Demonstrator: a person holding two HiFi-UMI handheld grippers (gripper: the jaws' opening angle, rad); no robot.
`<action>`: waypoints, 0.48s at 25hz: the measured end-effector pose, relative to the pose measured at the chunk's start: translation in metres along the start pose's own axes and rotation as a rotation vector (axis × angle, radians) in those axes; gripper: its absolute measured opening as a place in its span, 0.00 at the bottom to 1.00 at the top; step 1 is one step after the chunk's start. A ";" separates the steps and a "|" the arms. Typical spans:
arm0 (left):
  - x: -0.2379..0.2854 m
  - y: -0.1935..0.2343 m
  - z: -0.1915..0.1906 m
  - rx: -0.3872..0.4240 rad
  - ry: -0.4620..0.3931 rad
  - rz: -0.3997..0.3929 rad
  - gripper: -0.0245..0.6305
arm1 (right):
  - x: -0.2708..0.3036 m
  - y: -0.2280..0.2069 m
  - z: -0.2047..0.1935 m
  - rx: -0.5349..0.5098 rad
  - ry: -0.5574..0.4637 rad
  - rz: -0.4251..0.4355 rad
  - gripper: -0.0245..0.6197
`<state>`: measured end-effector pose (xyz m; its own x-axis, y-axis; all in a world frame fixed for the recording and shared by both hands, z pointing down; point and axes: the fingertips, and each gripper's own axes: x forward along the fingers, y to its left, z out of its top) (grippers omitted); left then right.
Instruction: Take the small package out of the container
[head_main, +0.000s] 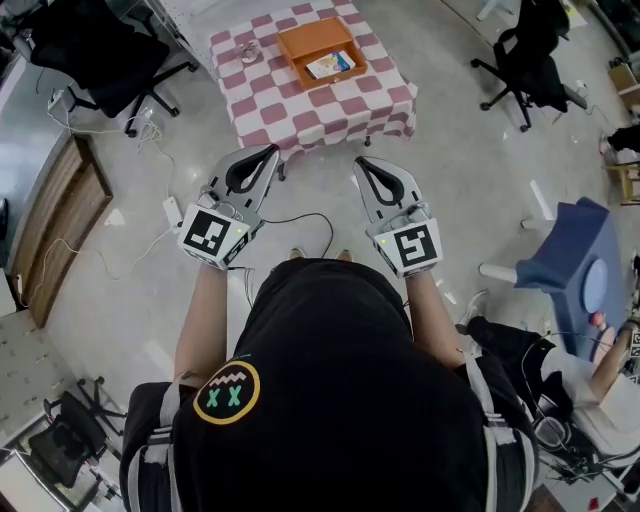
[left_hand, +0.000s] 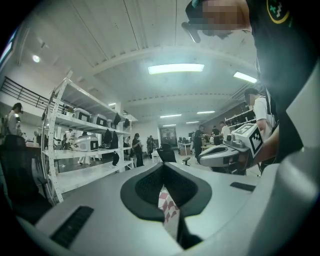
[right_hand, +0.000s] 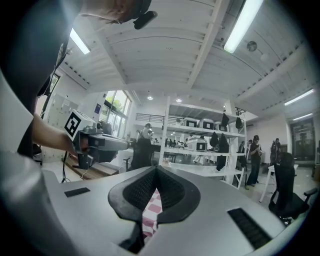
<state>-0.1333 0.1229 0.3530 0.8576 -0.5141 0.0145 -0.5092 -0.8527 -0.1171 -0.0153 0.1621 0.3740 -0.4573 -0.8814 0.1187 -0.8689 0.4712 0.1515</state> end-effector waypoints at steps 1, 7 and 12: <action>0.001 0.000 0.000 -0.002 0.001 -0.004 0.06 | 0.001 0.000 0.000 -0.001 -0.005 -0.002 0.07; 0.002 0.000 -0.002 -0.001 0.002 -0.001 0.06 | 0.001 -0.002 -0.003 -0.003 0.009 -0.004 0.07; 0.002 -0.001 -0.003 -0.004 0.006 -0.006 0.06 | 0.002 -0.004 -0.002 0.002 -0.017 -0.005 0.09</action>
<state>-0.1314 0.1222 0.3563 0.8601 -0.5096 0.0211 -0.5045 -0.8561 -0.1126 -0.0126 0.1590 0.3758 -0.4561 -0.8841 0.1012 -0.8715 0.4668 0.1502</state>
